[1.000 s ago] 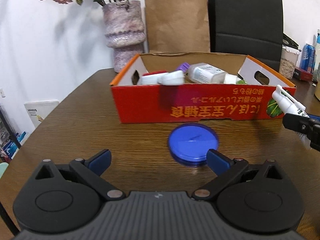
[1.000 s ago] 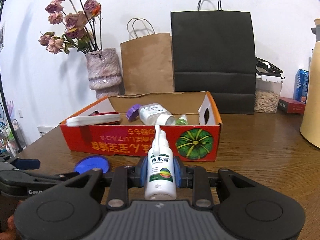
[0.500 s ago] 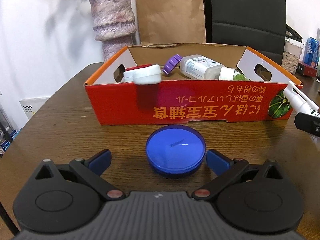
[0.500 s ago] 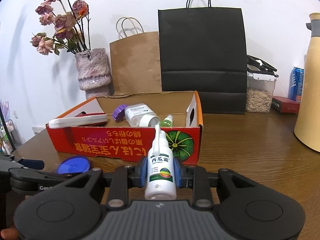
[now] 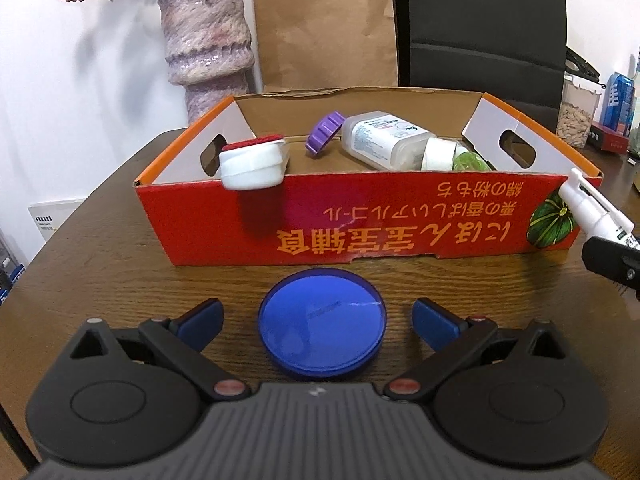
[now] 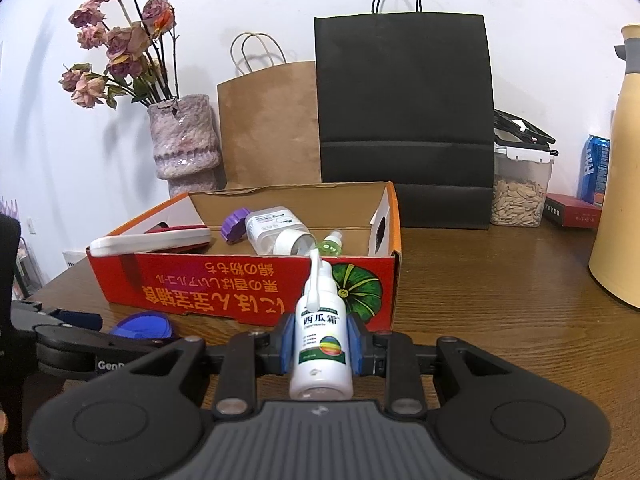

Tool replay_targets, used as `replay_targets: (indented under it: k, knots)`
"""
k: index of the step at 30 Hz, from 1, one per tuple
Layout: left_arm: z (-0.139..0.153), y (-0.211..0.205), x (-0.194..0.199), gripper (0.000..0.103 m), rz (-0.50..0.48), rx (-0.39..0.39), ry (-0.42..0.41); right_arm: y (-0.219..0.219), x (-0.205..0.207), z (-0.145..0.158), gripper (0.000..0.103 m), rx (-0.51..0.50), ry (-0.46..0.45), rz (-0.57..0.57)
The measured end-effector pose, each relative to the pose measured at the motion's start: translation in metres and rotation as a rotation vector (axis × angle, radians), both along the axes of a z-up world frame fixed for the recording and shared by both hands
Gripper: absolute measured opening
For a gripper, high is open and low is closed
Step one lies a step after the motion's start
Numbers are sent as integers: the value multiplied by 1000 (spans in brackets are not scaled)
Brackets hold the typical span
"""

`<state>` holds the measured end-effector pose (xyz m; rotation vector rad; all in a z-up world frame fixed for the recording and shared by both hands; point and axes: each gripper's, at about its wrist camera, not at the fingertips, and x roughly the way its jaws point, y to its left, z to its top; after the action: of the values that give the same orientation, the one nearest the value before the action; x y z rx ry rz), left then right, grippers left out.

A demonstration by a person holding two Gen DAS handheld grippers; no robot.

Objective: Organize rigid objects
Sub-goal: 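Grasp the flat blue lid with the left gripper while the right gripper holds the spray bottle, then carry the spray bottle and blue lid with both grippers over the red box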

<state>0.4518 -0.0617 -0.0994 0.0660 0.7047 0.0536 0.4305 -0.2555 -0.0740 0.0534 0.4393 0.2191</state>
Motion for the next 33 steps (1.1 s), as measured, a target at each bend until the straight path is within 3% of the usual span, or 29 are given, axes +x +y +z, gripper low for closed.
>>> replay_targets:
  k: [4,6,9,20,33]
  knots:
    - [-1,-2,1,97,-2,4,5,0,1,0,26,-1,-1,1]
    - [-1,-2,2,82,-2,2,10,0,1,0,26,-2,-1,0]
    - [0,-1,1,68,-21,-26,6,0,1,0,26,-2,-1,0]
    - [9,-3,-8,68,-47,-39,-35,1,-1,1,26,-4,-11,5]
    - [41,-10,-31,68,-69,-51,-164,2,-9,11,26,4,-62,17]
